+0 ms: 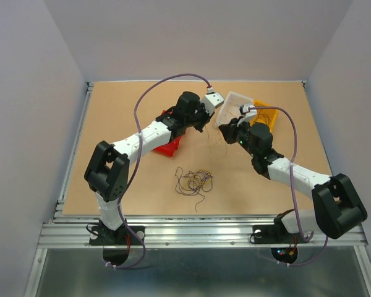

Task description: Untangle the cables

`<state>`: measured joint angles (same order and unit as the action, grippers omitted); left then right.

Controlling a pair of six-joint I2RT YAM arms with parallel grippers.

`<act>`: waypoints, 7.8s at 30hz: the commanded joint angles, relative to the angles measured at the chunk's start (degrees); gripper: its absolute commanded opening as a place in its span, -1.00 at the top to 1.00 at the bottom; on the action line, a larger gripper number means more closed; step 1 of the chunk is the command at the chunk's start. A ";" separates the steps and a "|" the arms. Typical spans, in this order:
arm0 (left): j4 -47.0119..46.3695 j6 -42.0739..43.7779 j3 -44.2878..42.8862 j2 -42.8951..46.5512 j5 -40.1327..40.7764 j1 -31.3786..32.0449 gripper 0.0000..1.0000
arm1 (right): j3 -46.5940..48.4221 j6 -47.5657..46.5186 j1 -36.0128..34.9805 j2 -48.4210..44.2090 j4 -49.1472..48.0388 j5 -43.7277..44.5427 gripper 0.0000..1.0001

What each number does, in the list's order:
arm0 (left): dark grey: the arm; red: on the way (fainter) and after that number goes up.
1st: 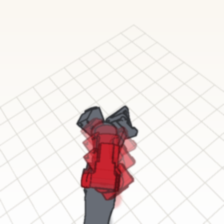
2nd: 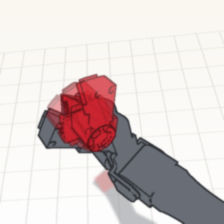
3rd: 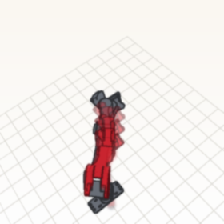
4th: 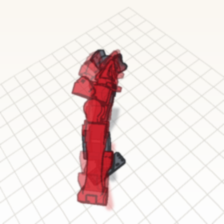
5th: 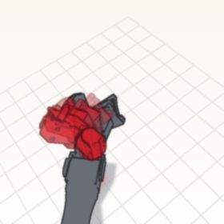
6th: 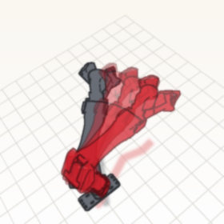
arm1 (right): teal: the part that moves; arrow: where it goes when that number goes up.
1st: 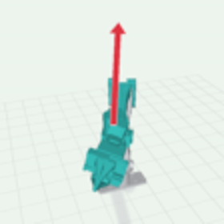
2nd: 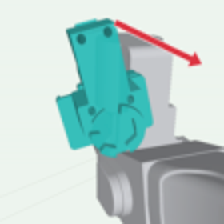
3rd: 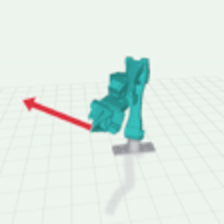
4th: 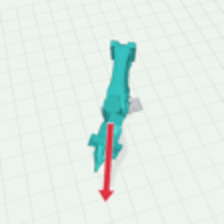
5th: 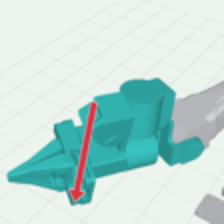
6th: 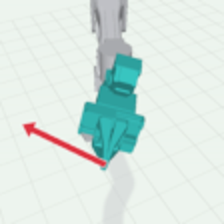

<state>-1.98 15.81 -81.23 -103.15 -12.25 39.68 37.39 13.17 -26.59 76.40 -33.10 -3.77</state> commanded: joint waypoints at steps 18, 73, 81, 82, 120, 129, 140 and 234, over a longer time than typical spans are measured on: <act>3.03 0.18 -4.99 0.94 -3.92 0.40 1.00 | 0.58 -3.15 0.40 3.22 -3.64 -1.58 -0.08; -18.85 -8.96 12.06 15.18 -5.50 -6.28 -0.81 | 27.03 -4.11 1.89 5.78 9.72 12.99 0.99; -18.85 -8.96 11.62 13.77 -6.12 -6.37 -0.81 | 31.78 -5.00 4.35 7.44 12.71 18.36 0.99; -18.85 -9.05 11.62 13.68 -6.21 -6.28 -0.80 | 31.87 -5.00 4.87 7.79 12.71 18.36 0.99; -15.34 -8.78 8.72 9.46 -8.67 -6.37 -0.80 | 58.14 4.05 9.98 46.19 41.44 22.13 0.99; -15.25 -8.96 8.72 9.81 -9.11 -6.28 -0.80 | 64.47 6.17 9.80 53.31 54.10 27.32 0.93; -15.07 -8.78 8.72 9.99 -9.02 -6.28 -0.80 | 70.29 6.78 9.89 57.03 56.75 24.08 0.76; -4.97 7.21 23.14 18.43 -8.84 0.31 1.00 | 8.84 -3.32 4.36 2.17 21.76 -33.75 0.14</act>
<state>-3.70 24.47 -57.10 -85.41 -22.24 41.30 45.25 12.25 -19.99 76.27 -6.61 -32.75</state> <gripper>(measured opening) 0.026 0.450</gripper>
